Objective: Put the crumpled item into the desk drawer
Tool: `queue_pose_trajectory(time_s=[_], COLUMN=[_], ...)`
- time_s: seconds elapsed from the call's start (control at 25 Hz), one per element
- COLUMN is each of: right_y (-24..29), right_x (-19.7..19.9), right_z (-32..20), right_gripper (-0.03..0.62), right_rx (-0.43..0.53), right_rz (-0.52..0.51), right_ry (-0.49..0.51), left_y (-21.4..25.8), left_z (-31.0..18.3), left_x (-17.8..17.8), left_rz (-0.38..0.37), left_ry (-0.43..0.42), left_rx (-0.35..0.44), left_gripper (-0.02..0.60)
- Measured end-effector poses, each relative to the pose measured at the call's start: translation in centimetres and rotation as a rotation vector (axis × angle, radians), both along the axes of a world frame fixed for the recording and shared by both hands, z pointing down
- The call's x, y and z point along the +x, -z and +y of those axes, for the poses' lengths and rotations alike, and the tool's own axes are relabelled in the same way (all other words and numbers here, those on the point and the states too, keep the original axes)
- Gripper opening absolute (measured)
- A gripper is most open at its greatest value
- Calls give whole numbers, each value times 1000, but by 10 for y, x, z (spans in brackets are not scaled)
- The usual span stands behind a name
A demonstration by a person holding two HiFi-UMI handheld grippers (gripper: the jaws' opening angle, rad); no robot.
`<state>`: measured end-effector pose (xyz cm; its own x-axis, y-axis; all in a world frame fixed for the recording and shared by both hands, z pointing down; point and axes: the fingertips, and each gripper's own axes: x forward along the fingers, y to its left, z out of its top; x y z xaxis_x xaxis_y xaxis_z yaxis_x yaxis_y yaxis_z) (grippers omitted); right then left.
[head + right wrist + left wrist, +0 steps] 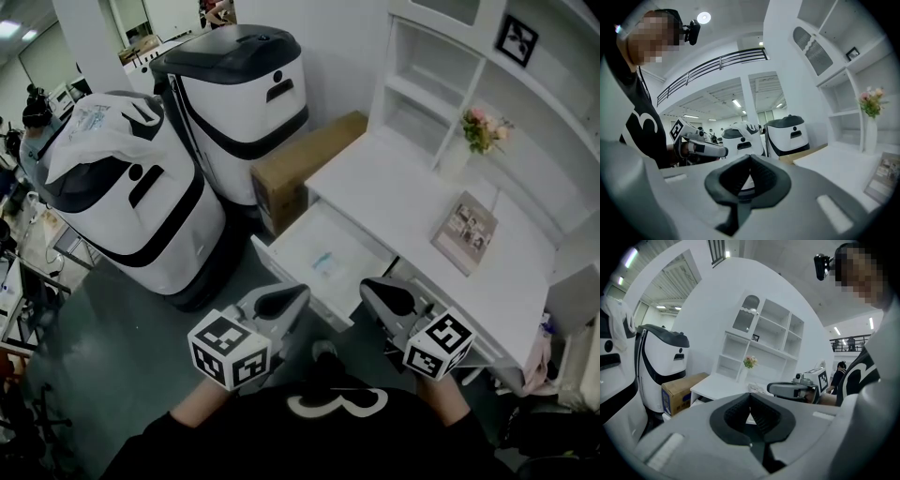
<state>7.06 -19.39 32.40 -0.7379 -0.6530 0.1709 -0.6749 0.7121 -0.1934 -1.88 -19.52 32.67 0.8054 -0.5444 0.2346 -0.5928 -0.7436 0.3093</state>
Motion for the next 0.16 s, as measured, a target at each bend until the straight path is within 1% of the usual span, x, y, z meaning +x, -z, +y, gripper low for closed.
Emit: queue_pose_trajectory(time_s=[0.16], right_y=[7], right_x=[-2], right_z=[11], right_gripper=[2], right_rx=[14], right_rz=[0], right_ry=[11], left_y=[1], left_z=[11], left_x=[3], left_rz=[-16], left_ry=[-15], left_rx=[12], left_gripper=[9])
